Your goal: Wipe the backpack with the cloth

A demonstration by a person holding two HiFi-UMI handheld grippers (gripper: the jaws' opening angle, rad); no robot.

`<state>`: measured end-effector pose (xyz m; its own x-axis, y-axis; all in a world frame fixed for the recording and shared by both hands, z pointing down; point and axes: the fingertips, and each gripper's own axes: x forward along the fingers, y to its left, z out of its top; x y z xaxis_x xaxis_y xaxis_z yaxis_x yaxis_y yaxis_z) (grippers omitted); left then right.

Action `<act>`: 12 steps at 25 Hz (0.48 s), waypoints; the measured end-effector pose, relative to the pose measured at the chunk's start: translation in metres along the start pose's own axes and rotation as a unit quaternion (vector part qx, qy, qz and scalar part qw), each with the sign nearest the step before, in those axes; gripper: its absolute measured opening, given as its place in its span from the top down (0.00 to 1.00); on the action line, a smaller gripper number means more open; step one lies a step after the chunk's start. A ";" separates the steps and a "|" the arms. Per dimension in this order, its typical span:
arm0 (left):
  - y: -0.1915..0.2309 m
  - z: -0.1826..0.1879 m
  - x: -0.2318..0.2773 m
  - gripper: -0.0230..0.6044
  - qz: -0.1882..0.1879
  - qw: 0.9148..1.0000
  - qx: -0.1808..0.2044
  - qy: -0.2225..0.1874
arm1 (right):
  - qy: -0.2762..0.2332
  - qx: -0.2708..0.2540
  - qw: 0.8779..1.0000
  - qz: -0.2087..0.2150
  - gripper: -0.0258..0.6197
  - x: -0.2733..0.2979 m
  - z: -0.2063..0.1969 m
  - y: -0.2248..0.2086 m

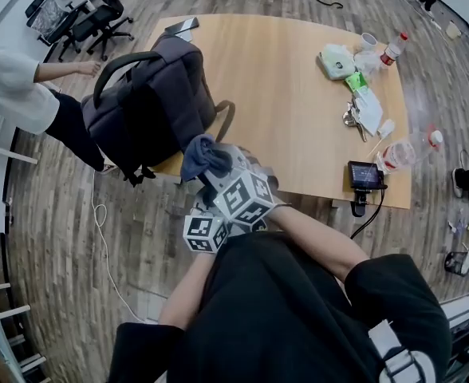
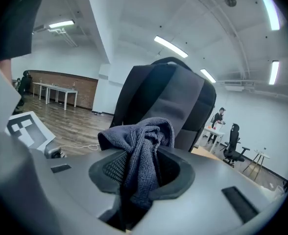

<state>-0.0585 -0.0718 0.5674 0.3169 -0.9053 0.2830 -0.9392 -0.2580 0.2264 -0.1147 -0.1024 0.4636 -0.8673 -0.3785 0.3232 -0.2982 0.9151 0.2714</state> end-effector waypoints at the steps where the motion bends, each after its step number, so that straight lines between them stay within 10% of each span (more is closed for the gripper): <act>1: -0.003 0.000 -0.001 0.87 -0.005 1.000 0.004 0.000 | -0.013 0.000 1.000 -0.012 0.78 0.000 0.009 -0.008; 12: -0.026 -0.001 -0.001 0.87 -0.056 0.998 0.033 -0.008 | -0.128 -0.058 0.983 -0.114 0.78 0.013 0.156 -0.121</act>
<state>-0.0337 -0.0639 0.5621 0.4187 -0.8745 0.2450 -0.9049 -0.3790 0.1934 -0.1521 -0.1960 0.2934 -0.8590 -0.5120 0.0072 -0.4629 0.7825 0.4164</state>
